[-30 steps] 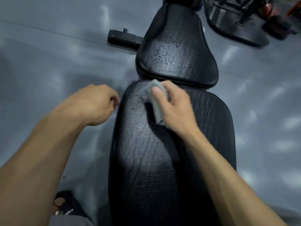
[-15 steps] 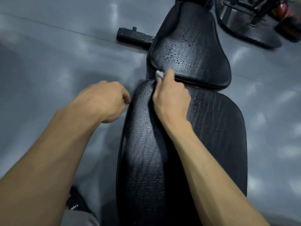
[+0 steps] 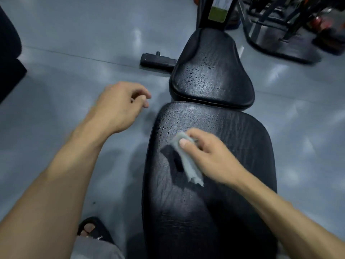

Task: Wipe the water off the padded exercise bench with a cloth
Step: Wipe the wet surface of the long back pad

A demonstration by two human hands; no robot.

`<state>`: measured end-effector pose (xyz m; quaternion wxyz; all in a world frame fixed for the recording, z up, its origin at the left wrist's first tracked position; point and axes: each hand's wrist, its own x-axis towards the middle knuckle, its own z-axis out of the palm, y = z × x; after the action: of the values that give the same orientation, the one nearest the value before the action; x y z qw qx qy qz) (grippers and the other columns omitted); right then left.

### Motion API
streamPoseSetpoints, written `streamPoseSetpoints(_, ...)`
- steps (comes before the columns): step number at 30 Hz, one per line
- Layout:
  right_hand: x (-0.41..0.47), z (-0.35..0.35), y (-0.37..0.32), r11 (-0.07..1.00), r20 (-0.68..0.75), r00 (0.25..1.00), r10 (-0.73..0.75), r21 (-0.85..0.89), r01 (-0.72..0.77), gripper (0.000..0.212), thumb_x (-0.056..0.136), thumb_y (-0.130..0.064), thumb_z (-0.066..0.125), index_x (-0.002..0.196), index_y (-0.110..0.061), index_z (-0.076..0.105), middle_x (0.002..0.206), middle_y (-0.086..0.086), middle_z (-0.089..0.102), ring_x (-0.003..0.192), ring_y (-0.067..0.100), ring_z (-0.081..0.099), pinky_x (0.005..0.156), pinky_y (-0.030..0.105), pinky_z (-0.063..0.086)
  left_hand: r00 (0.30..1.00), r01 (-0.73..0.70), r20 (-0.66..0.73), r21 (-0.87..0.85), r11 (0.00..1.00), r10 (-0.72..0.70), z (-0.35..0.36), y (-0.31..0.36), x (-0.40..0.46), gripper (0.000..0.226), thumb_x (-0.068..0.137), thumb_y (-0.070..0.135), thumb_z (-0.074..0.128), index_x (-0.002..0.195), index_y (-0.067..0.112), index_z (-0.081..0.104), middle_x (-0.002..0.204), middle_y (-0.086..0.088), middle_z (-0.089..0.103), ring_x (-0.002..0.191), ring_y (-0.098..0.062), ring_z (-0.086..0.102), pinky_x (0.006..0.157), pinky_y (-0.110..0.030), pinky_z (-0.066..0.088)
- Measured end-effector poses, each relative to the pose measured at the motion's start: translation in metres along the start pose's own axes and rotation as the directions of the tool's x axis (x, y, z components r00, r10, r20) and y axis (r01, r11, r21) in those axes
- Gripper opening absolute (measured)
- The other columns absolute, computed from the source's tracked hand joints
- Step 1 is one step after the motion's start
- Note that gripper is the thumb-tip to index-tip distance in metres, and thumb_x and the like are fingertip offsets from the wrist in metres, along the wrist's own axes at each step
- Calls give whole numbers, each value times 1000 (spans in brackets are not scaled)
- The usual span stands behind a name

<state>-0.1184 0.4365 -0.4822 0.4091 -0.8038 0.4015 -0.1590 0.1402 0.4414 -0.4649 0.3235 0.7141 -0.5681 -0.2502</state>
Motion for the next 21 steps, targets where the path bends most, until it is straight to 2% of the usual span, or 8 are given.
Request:
streamPoseSetpoints(2,-18,-28,11,979,-60,997,55,198,-42,19,100,-34,55,101,-18,63,85,-1,65,77,12,59,71,35,47,996,-34,67,-273,961,55,15,29,-17,19,97,37,57,98,26,72,88,6,78,79,-14,73,88,-49,59)
streamPoseSetpoints(4,-33,-42,19,930,-61,992,108,358,-79,17,102,-26,57,106,-10,60,83,-1,64,73,13,59,63,28,47,961,31,259,-448,893,96,40,56,-36,27,101,39,62,105,14,72,97,-3,77,80,-14,72,87,-54,58)
streamPoseSetpoints(6,-40,-43,22,875,-47,991,124,477,-87,9,103,-11,56,106,-3,55,79,2,64,68,13,60,58,27,50,893,51,421,-443,895,157,63,70,-52,32,97,44,62,107,16,72,101,-4,77,84,-15,72,87,-51,58)
streamPoseSetpoints(10,-43,-31,27,771,-37,986,163,629,-104,1,104,-4,51,103,-5,51,79,8,66,61,17,66,58,27,53,831,18,533,-312,950,159,88,63,-57,23,93,37,74,100,15,71,95,-9,77,81,-17,71,76,-46,55)
streamPoseSetpoints(14,-37,-35,29,818,139,985,102,552,-162,18,106,-12,49,118,1,46,90,11,72,74,30,72,71,47,55,821,75,563,-265,961,92,88,53,-53,37,80,43,79,91,10,66,80,-9,69,72,-16,56,68,-37,41)
streamPoseSetpoints(16,-33,-51,29,814,226,970,87,545,-200,22,106,-16,48,122,-1,48,96,7,75,82,39,75,72,45,53,853,159,521,-324,933,36,79,53,-46,30,81,32,82,90,9,65,86,-14,75,77,-20,64,72,-37,46)
streamPoseSetpoints(18,-28,-69,35,842,207,970,131,493,-219,19,105,-19,51,120,-8,54,98,7,77,81,40,75,76,48,54,934,153,355,-289,945,-42,64,48,-37,24,87,22,82,89,8,62,86,-13,77,76,-20,68,72,-36,50)
streamPoseSetpoints(21,-23,-90,52,877,83,965,249,402,-261,11,104,-19,53,113,-14,59,96,13,78,77,39,75,73,42,53,982,158,-130,186,970,-135,33,20,-24,21,90,32,75,85,19,60,80,-1,74,72,-24,72,68,-40,56)
